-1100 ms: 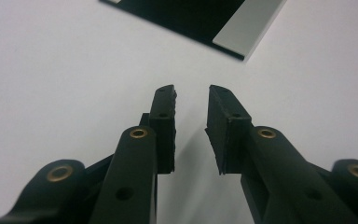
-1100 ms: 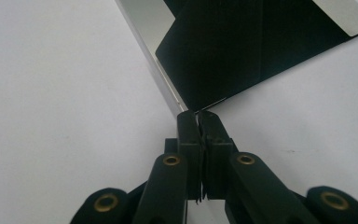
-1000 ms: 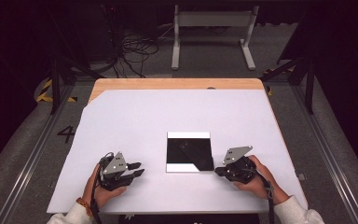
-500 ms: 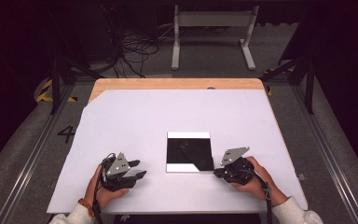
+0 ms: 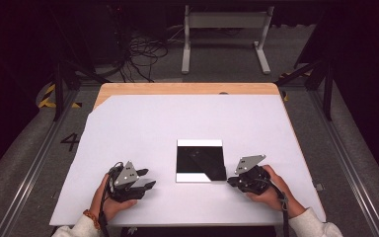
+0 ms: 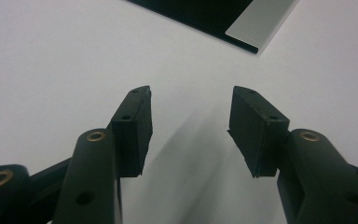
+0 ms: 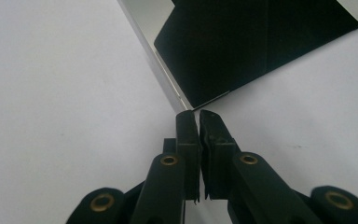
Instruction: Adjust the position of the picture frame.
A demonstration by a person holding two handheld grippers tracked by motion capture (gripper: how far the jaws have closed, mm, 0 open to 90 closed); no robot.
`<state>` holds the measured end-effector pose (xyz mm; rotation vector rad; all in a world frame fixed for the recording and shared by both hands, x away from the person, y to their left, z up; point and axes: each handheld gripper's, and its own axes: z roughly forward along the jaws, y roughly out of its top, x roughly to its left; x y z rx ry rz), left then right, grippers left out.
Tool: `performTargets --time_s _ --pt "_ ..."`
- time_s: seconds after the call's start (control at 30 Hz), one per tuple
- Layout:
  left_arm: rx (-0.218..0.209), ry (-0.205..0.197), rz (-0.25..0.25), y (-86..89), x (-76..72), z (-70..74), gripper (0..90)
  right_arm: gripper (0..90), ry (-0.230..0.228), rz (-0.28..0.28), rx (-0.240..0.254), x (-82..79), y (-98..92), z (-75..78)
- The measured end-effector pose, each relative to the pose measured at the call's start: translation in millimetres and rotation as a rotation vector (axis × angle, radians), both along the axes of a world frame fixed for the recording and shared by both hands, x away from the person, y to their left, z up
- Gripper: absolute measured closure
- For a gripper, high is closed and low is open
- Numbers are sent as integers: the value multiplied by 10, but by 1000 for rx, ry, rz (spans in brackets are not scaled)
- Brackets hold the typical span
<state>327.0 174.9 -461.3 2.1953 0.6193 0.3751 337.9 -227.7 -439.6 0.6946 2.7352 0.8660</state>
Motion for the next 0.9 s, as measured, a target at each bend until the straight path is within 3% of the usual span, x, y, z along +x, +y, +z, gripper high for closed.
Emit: performTargets --time_s 0.9 --pt "-16 5 -13 34 31 -9 495 859 -2 -16 50 21 3 6"
